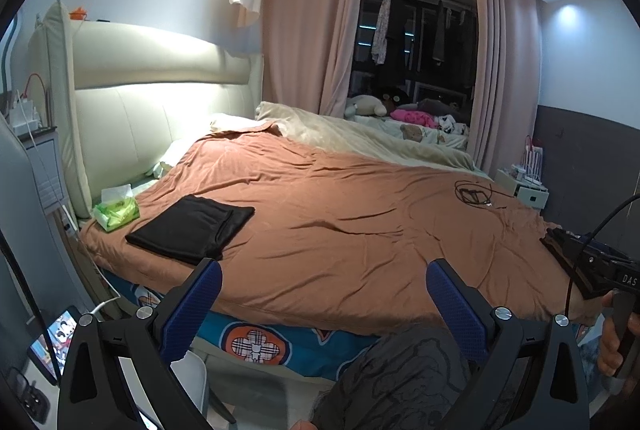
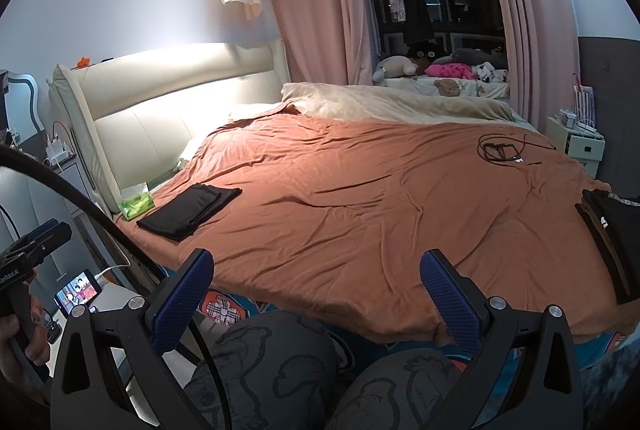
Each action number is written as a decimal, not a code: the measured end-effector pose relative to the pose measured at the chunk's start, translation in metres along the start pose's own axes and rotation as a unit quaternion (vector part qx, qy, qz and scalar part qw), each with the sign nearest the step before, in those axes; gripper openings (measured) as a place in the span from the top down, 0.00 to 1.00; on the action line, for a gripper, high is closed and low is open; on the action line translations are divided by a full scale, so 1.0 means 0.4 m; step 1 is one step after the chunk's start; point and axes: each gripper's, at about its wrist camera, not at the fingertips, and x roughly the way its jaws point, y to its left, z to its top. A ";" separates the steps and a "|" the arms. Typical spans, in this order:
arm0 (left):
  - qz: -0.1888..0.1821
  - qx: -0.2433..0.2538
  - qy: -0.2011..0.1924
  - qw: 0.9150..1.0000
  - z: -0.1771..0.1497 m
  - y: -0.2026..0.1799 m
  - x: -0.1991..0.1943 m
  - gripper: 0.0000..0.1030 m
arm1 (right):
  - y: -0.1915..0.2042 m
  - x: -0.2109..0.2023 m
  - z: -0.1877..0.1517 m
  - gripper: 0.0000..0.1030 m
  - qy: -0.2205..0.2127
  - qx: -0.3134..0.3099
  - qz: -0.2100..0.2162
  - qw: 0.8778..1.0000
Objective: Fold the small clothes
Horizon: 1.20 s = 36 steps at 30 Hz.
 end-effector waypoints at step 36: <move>0.017 -0.018 -0.012 1.000 -0.009 0.024 -0.057 0.00 | 0.010 -0.019 0.000 0.00 -0.001 -0.004 -0.003 1.000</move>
